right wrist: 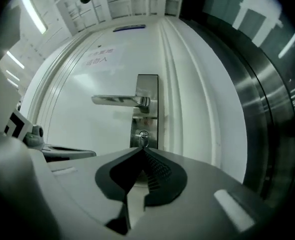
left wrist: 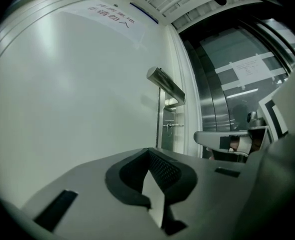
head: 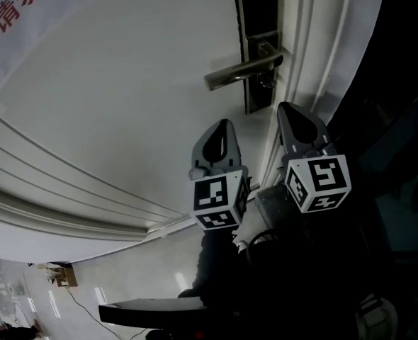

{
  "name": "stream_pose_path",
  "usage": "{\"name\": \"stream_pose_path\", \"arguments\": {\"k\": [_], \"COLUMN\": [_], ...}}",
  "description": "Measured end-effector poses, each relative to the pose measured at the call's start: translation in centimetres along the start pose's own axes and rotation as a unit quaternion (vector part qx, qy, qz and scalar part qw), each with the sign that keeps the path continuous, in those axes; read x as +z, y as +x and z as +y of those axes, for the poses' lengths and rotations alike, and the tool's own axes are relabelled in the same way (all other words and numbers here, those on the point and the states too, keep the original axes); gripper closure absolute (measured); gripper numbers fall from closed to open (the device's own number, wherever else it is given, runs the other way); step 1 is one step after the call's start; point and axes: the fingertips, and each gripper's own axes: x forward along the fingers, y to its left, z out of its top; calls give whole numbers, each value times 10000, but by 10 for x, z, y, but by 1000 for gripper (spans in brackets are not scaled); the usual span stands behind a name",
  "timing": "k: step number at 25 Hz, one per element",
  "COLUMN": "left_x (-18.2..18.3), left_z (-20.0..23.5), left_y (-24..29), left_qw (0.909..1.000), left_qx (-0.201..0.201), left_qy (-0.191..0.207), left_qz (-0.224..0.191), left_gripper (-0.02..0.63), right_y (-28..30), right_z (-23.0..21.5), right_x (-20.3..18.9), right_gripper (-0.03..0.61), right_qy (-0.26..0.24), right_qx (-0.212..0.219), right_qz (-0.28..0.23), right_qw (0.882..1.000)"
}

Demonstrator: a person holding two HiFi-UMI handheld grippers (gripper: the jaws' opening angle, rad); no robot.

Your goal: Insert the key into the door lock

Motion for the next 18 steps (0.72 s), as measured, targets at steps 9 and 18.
{"name": "stream_pose_path", "arguments": {"k": [9,18], "left_x": [-3,-4], "left_z": [-4,-6], "left_y": [3,4], "left_qw": [9999,9999], "left_qx": [-49,-92], "left_qy": [51,46], "left_qz": [111,123], "left_gripper": [612,612], "right_y": [3,4], "right_z": [2,4], "right_x": [-6,-8], "right_gripper": [580,578], "right_qy": [349,294], "right_qx": [117,140], "right_qz": [98,140], "right_qw": [9993,9994]}}
